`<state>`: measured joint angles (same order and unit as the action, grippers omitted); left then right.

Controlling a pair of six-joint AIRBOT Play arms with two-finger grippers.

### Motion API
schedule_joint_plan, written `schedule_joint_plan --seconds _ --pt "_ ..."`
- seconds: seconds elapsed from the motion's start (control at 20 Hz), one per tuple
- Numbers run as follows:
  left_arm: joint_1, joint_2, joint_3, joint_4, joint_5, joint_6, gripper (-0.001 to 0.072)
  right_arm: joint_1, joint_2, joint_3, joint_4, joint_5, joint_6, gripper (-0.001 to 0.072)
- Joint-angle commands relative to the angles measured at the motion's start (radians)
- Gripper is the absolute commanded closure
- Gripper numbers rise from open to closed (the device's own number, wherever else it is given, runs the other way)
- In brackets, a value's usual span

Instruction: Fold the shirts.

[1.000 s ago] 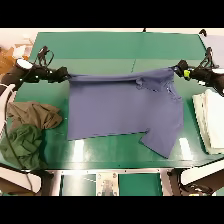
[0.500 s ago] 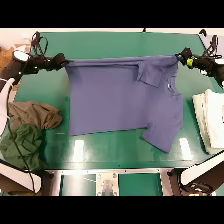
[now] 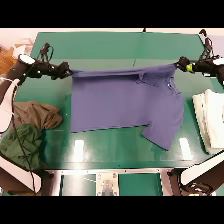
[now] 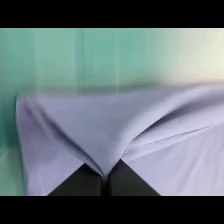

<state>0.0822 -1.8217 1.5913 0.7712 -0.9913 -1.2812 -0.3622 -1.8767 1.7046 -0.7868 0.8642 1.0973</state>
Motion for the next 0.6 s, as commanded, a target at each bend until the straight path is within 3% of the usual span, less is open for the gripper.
schedule_joint_plan --seconds 0.0,0.25,0.55 --pt "-0.004 -0.006 -0.009 0.124 -0.101 -0.110 0.0681 -0.014 0.000 0.001 -0.148 0.090 0.011 0.0698" --pt "-0.059 -0.006 -0.113 0.129 -0.067 -0.133 0.0681 -0.017 0.000 -0.014 -0.297 0.170 0.056 0.0699" --pt "-0.079 -0.007 -0.135 0.173 -0.052 -0.191 0.0681 -0.016 0.000 -0.111 -0.299 0.150 0.055 0.0699"
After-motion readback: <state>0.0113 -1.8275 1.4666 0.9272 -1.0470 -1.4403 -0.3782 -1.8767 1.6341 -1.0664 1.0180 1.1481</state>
